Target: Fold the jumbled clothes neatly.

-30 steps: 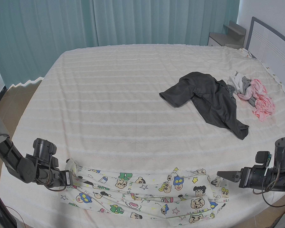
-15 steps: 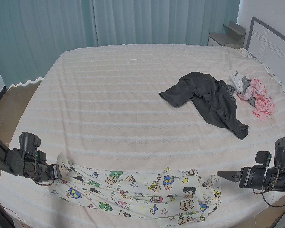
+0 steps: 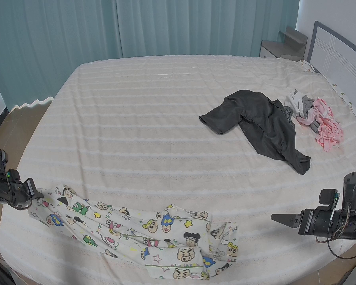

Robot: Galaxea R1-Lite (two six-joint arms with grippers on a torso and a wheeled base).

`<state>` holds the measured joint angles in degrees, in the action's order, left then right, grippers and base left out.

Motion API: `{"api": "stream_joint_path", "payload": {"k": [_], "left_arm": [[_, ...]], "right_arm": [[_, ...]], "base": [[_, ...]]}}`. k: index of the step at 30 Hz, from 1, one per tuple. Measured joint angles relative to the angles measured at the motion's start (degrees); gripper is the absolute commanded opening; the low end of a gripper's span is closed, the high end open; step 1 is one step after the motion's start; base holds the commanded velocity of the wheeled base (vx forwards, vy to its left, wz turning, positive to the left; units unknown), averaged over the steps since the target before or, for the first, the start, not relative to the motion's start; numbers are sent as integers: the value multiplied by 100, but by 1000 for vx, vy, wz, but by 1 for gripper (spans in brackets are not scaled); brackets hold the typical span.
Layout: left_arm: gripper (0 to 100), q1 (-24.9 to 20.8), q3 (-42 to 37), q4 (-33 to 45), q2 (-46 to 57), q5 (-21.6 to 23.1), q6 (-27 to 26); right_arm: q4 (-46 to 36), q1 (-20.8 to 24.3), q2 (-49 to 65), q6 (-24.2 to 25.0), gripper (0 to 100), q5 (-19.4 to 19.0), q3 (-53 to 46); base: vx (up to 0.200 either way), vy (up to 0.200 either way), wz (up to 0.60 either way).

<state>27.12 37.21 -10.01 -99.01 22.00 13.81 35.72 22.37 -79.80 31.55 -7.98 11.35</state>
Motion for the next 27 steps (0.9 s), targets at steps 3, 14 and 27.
{"api": "stream_joint_path", "payload": {"k": [3, 14, 27], "left_arm": [[0, 399, 256, 20, -35, 99, -2], [0, 774, 595, 35, -74, 161, 22], [0, -1919, 238, 638, 1324, -852, 844]], "right_arm": [[0, 0, 0, 0, 100, 2, 0], [5, -7, 0, 1, 100, 0, 2], [5, -11, 0, 6, 100, 0, 2]], "base": [[0, 0, 0], [0, 0, 0], [0, 0, 0]]}}
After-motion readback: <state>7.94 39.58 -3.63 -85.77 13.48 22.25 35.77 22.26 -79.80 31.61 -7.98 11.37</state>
